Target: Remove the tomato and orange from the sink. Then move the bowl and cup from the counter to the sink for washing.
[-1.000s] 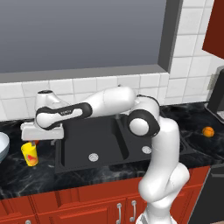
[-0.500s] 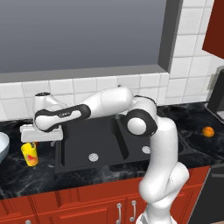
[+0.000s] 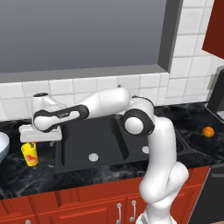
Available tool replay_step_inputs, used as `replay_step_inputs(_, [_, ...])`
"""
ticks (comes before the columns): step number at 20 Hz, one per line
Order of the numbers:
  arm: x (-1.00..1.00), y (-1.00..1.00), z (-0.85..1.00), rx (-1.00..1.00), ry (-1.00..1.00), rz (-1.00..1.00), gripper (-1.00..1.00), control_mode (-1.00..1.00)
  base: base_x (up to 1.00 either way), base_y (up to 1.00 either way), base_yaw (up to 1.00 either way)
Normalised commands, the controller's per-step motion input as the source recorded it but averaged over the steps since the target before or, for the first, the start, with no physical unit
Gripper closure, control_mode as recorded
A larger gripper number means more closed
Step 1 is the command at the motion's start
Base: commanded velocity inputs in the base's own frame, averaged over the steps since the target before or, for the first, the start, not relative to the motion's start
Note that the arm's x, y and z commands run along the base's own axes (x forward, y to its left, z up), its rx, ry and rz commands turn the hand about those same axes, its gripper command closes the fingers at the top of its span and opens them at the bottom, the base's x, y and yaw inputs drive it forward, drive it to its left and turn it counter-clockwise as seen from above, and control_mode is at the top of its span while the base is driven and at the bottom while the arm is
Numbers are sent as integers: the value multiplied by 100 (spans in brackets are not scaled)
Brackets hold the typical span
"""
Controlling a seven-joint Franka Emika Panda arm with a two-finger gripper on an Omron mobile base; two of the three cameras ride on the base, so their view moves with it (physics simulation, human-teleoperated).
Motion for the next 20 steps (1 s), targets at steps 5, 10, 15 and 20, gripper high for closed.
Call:
replay_step_inputs(5, [8,6,-2,0,0,-3,-100,-100,0,0,0])
replay_step_inputs(10, [5,6,-5,-1,0,-3,-100,-100,0,0,0])
replay_step_inputs(15, [5,8,-6,-2,0,-4,-100,-100,0,0,0])
replay_step_inputs(20, [3,8,-6,-1,0,-3,-100,-100,0,0,0])
